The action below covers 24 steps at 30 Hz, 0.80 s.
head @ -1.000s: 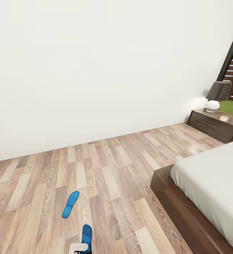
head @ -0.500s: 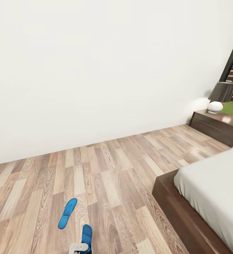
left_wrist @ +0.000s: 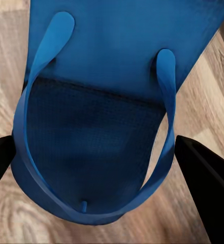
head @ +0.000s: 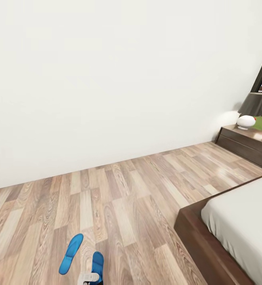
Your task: In the bedroom, move the book from the bed onto either nightstand, and place the two sandals side by side next to the bed.
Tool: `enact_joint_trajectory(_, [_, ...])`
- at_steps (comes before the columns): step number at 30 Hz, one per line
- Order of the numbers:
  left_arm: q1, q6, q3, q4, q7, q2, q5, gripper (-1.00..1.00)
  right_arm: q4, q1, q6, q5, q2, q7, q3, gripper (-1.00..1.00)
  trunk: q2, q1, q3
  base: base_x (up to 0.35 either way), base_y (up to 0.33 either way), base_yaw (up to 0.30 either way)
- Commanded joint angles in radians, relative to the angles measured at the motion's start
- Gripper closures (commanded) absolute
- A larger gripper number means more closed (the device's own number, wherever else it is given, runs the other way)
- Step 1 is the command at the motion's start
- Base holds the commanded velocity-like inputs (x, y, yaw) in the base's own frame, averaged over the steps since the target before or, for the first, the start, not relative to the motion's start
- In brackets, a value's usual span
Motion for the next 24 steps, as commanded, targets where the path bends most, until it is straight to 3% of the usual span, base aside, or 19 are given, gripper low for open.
enact_joint_trajectory(1, [-0.001,-0.004,0.009,0.0,-0.003,0.0,-0.01,1.0,0.0,0.0,0.01,-0.009,0.0,0.004,-0.002,-1.0,0.0,0.0,-0.001,0.318,0.0,0.0])
enact_joint_trajectory(24, [-0.001,-0.004,0.009,0.0,-0.003,0.0,-0.01,1.0,0.0,0.0,0.01,-0.009,0.0,0.004,-0.002,-1.0,0.0,0.0,-0.001,0.318,0.0,0.0])
